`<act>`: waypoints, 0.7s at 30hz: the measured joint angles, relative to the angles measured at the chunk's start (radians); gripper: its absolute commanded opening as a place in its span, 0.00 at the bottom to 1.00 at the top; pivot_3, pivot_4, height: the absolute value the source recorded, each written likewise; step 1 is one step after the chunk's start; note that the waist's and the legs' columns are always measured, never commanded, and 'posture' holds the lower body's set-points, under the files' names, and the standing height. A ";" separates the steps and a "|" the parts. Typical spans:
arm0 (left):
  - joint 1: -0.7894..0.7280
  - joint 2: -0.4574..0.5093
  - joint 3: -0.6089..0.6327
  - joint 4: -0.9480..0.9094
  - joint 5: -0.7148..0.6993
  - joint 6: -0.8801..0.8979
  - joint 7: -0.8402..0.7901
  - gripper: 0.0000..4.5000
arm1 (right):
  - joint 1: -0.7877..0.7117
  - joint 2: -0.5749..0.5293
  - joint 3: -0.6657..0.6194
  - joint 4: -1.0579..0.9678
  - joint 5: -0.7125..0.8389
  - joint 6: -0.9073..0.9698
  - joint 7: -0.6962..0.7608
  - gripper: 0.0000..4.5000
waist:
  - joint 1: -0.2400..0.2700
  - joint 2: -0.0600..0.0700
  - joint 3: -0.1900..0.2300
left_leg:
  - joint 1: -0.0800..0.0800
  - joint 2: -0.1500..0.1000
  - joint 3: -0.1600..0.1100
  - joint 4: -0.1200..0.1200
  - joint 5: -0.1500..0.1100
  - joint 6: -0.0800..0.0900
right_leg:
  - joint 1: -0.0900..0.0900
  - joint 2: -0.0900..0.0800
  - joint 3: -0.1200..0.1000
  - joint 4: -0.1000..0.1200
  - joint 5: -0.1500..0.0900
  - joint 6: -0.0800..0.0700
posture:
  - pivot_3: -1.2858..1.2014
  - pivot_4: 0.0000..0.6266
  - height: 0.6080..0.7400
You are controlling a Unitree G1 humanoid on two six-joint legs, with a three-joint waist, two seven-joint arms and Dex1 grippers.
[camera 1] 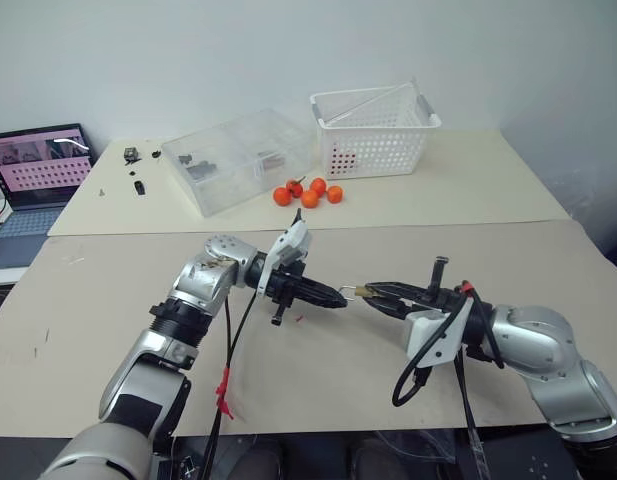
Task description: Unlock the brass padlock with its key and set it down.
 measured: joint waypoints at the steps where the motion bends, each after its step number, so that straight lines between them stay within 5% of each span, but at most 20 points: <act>1: 0.000 -0.001 0.000 0.004 0.003 -0.005 0.003 0.01 | 0.000 0.000 0.000 -0.003 0.001 0.001 0.000 0.02 | 0.000 0.000 0.000 | 0.000 0.000 0.000 0.000 0.000 0.000 | 0.000 0.000 0.000 0.000 0.000 0.000 | 0.52 0.24 1.00; 21: -0.019 -0.028 0.016 0.108 0.020 -0.061 0.042 0.01 | 0.051 0.001 -0.001 -0.080 0.037 0.079 0.002 0.02 | 0.000 0.000 0.000 | 0.000 0.000 0.000 0.000 0.000 0.000 | 0.000 0.000 0.000 0.000 0.000 0.000 | 0.52 0.24 1.00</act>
